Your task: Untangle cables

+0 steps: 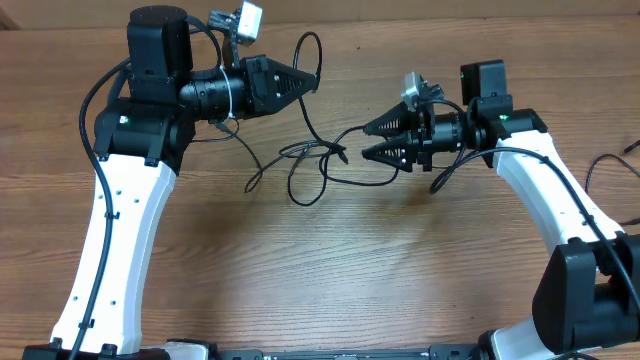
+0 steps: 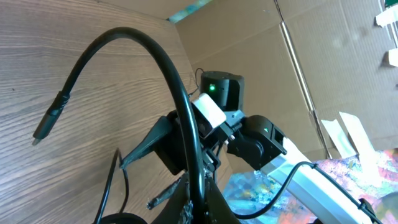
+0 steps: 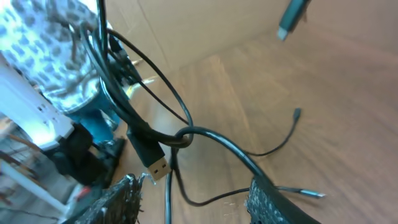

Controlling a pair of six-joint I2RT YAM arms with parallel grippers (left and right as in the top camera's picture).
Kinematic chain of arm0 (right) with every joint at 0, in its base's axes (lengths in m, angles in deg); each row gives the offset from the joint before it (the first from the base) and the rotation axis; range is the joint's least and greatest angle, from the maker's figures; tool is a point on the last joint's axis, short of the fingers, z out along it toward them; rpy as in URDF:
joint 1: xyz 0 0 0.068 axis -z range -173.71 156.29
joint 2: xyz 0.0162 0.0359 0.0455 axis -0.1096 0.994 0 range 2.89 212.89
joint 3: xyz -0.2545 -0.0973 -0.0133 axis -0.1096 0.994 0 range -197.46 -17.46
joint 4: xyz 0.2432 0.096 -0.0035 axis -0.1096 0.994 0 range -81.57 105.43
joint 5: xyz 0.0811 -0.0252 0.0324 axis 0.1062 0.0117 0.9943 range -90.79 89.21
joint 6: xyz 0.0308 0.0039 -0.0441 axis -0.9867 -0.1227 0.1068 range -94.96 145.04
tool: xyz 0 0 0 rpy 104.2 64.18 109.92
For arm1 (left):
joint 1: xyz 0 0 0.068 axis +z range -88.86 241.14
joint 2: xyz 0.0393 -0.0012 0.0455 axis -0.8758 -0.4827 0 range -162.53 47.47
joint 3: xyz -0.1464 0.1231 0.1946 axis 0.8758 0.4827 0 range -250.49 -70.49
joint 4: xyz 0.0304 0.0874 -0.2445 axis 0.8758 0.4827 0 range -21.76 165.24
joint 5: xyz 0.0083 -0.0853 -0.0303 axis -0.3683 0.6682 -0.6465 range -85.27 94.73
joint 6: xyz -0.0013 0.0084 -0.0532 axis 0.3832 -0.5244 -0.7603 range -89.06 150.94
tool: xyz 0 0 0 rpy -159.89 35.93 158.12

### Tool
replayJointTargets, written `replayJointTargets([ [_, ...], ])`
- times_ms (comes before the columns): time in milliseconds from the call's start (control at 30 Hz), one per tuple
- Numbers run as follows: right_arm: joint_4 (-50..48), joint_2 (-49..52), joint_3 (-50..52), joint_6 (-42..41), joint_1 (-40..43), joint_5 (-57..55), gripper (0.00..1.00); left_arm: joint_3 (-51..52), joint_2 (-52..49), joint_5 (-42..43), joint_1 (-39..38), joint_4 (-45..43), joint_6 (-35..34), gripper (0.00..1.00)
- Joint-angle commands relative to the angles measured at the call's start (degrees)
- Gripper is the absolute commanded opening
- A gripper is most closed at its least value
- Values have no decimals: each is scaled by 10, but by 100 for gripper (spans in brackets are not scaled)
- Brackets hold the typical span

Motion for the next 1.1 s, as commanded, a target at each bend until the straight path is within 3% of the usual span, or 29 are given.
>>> replayJointTargets([
  [0, 22, -12, -3, -46, -1, 54, 57, -4, 7, -3, 0, -1, -39, 4],
  [167, 23, -12, -3, -46, -14, 60, 59, -4, 7, -40, 0, -2, -120, 4],
  [533, -24, -12, -3, -52, -70, -78, 43, -4, 7, -45, 0, -3, -205, 4],
  [800, -64, -12, -3, -160, -84, -126, 5, -4, 7, -49, 0, -3, -207, 4],
  [1067, -57, -32, -3, -330, -83, -117, 4, -4, 7, -135, 0, -2, -181, 4],
])
